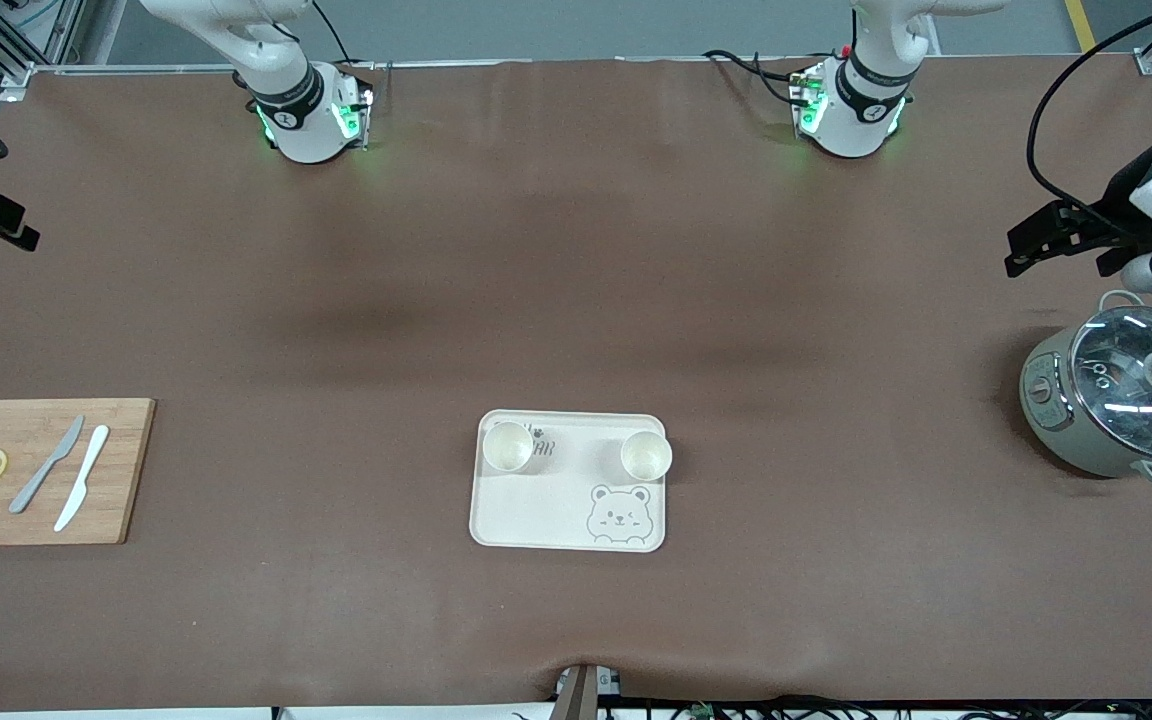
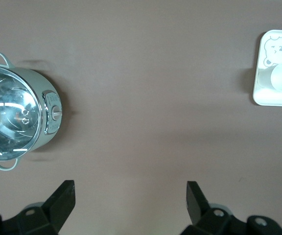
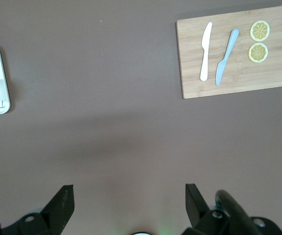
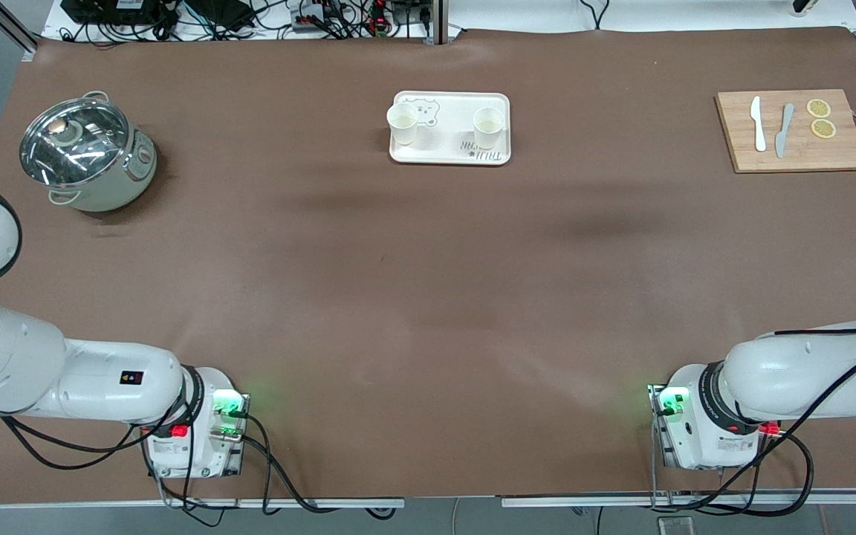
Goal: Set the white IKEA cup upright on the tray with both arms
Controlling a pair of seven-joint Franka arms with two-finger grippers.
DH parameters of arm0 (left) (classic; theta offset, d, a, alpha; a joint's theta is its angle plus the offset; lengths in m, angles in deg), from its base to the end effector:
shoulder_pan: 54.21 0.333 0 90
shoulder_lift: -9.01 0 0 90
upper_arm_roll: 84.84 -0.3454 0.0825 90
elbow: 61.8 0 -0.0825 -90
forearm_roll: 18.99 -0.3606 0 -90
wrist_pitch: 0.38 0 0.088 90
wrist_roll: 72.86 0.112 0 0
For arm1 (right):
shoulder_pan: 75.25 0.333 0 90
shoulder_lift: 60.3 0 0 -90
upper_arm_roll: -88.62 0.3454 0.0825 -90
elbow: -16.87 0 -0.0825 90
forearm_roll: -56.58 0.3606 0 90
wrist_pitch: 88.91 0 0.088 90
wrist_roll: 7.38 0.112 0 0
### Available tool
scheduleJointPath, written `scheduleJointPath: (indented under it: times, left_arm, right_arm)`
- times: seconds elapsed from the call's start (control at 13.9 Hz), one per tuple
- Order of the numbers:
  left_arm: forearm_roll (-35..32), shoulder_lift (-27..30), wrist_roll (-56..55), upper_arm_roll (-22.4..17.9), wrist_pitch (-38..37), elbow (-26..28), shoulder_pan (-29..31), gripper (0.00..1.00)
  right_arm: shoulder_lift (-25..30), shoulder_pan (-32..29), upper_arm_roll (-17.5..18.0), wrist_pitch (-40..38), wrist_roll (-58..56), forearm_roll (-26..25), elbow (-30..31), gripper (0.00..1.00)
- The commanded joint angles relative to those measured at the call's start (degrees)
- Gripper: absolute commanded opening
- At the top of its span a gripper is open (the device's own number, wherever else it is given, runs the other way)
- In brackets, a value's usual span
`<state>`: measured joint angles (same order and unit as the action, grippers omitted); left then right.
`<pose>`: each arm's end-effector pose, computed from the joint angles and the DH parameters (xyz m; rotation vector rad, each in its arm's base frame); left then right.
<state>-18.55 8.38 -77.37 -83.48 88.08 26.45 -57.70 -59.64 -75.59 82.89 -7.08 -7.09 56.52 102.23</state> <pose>0.5304 -0.0458 0.6544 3.1342 -0.0096 -0.0125 0.5093 -0.0547 0.6785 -3.1331 0.1742 0.0786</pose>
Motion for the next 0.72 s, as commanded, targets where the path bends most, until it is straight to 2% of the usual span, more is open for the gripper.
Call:
scheduleJointPath:
  times: [0.0, 0.22, 0.65]
  left_arm:
    - [-3.4, 0.1, -0.4, 1.6, -1.5, -0.9, -0.8, 1.00]
    - [-5.7, 0.2, -7.0, 3.8, -1.5, -0.9, -0.7, 1.00]
    - [-5.6, 0.2, -6.4, 3.7, -1.6, -0.9, 0.1, 1.00]
  right_arm:
    - [0.7, -0.2, 0.2, -0.2, 0.0, -1.1, 0.0, 1.00]
    - [0.7, -0.2, 0.2, -0.2, 0.0, -1.1, -0.1, 1.00]
    - [0.6, 0.0, 0.2, -0.3, 0.0, -1.1, -0.1, 1.00]
